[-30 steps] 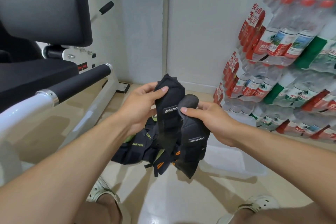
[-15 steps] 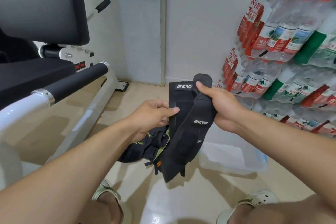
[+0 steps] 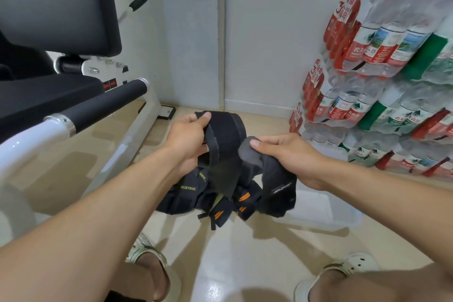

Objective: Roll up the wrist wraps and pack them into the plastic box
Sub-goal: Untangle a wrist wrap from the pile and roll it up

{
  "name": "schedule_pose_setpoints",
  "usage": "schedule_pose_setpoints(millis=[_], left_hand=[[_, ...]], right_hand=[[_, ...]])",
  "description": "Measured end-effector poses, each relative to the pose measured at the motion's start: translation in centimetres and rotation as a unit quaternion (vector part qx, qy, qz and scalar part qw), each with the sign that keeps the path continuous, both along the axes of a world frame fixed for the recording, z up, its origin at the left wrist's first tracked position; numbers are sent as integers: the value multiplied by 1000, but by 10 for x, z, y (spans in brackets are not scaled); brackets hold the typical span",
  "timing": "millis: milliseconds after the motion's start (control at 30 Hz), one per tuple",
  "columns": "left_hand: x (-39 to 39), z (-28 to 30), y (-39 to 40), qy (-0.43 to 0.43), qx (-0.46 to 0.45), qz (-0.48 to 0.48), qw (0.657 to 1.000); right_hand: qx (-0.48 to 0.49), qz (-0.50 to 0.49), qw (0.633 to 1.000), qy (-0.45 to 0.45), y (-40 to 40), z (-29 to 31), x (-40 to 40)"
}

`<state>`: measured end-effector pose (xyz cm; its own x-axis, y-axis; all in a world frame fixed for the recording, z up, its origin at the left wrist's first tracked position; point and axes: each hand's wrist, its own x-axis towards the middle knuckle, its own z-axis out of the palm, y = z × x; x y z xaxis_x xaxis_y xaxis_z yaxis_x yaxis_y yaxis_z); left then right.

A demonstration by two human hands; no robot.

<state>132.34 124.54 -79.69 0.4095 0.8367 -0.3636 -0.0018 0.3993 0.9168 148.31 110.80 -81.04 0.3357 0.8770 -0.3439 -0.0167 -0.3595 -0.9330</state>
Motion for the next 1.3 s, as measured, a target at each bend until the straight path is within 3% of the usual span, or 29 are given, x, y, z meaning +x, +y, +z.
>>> schedule_pose_setpoints(millis=[133, 233, 400, 633, 867, 1100, 1300], left_hand=[[4, -2, 0, -28, -20, 9, 999], [3, 1, -4, -48, -27, -36, 998], [0, -5, -14, 47, -12, -191, 980], [4, -11, -7, 33, 7, -92, 995], [8, -18, -8, 24, 3, -46, 999], [11, -17, -8, -5, -6, 38, 999], [12, -13, -11, -29, 2, 27, 999]], right_hand=[[14, -30, 999, 5, 7, 0, -7], [21, -56, 998, -4, 12, 0, -8], [36, -115, 989, 86, 19, 8, -4], [58, -162, 985, 25, 17, 4, 0], [53, -77, 995, -40, 12, 6, -14], [105, -86, 986, -93, 12, 13, -24], [101, -116, 982, -108, 14, 6, -28]])
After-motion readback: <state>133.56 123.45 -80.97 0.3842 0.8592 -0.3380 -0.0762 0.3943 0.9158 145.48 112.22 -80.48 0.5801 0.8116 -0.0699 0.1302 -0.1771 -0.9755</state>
